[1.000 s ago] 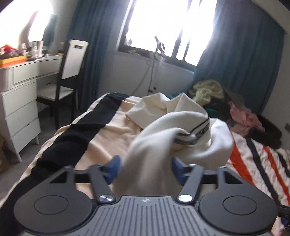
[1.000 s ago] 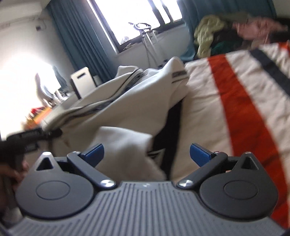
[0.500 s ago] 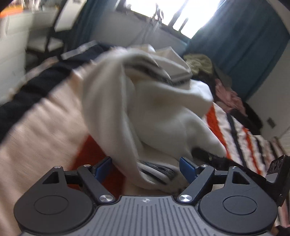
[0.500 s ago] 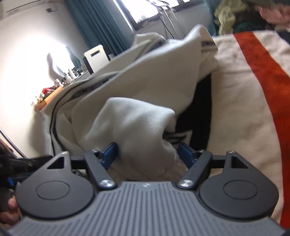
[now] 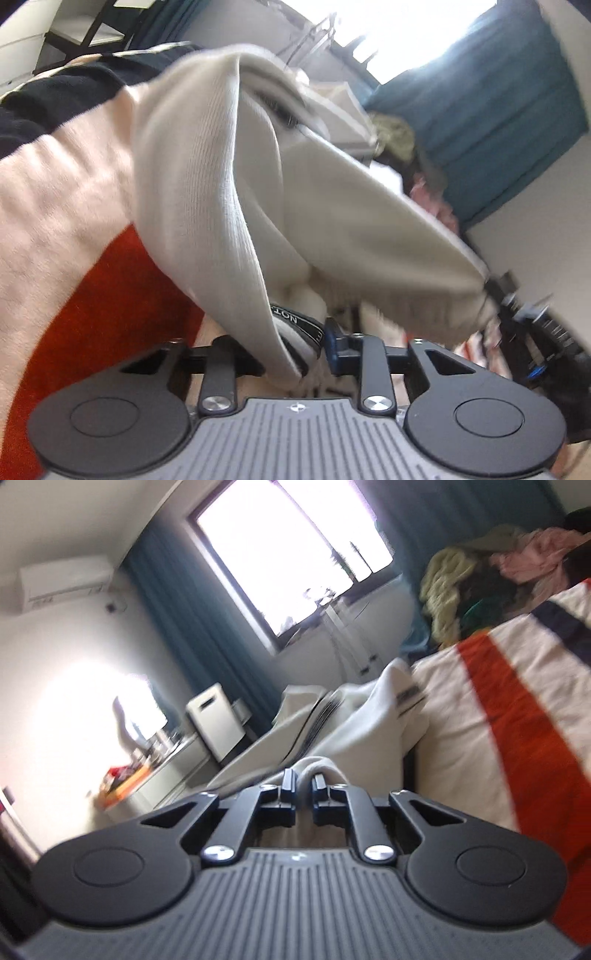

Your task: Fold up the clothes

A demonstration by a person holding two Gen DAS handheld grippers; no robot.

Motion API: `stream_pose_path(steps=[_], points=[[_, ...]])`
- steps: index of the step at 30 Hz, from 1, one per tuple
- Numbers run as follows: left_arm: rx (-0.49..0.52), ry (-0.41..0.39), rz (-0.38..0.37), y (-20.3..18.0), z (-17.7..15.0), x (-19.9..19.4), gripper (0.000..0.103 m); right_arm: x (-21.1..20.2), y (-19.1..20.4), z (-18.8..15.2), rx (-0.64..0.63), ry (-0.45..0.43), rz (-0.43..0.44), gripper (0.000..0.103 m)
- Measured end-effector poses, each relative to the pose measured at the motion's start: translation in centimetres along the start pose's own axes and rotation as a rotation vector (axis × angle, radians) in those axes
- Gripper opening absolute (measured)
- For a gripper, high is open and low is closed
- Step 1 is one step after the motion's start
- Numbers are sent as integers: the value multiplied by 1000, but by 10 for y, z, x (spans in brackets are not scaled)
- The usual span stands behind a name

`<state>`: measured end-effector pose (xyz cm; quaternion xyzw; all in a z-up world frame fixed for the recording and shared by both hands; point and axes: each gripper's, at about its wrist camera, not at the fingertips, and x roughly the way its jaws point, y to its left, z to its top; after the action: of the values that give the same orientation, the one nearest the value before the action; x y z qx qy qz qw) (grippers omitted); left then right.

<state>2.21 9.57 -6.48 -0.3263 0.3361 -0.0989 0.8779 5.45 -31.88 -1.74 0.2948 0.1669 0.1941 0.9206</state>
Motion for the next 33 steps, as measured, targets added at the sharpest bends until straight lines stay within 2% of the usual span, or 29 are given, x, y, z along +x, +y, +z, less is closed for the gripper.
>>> stream_pose_path(steps=[6, 8, 10, 11, 12, 15, 17, 19, 20, 22, 23, 25, 26, 28, 30, 33], points=[[-57, -214, -163, 14, 28, -66, 16, -23, -30, 27, 133, -140, -79, 9], [-79, -248, -194, 20, 44, -75, 16, -29, -41, 35, 182, -178, -108, 7], [-103, -216, -219, 25, 58, -66, 16, -28, -55, 40, 241, -164, -113, 6], [-101, -182, -202, 30, 62, -57, 16, -23, -58, 39, 247, -136, -130, 6], [-92, -141, -161, 33, 64, -48, 16, -18, -61, 38, 248, -107, -152, 6], [-71, -5, -11, 47, 62, -18, 16, 2, -60, 22, 171, 78, -279, 7], [-59, 83, 55, 56, 57, -4, 17, 12, -60, 13, 137, 179, -340, 8], [-30, 116, 82, 56, 54, -1, 19, 15, -62, 4, 130, 247, -367, 10], [-9, 111, 86, 53, 52, -6, 24, 16, -63, -1, 127, 281, -380, 10], [17, 100, 95, 48, 49, -15, 28, 5, -60, 4, 138, 284, -371, 12], [24, 92, 111, 44, 47, -21, 35, 0, -58, 7, 144, 283, -366, 14], [33, 78, 147, 37, 43, -34, 46, -16, -55, 13, 139, 263, -363, 37], [31, 70, 173, 33, 41, -40, 54, -24, -54, 15, 135, 245, -357, 44], [65, 41, 213, 24, 41, -49, 60, -38, -50, 18, 134, 210, -351, 74], [159, -17, 267, 6, 37, -59, 75, -48, -47, 19, 126, 189, -354, 78], [370, -68, 308, -26, 17, -66, 86, -52, -40, 15, 97, 201, -362, 78]])
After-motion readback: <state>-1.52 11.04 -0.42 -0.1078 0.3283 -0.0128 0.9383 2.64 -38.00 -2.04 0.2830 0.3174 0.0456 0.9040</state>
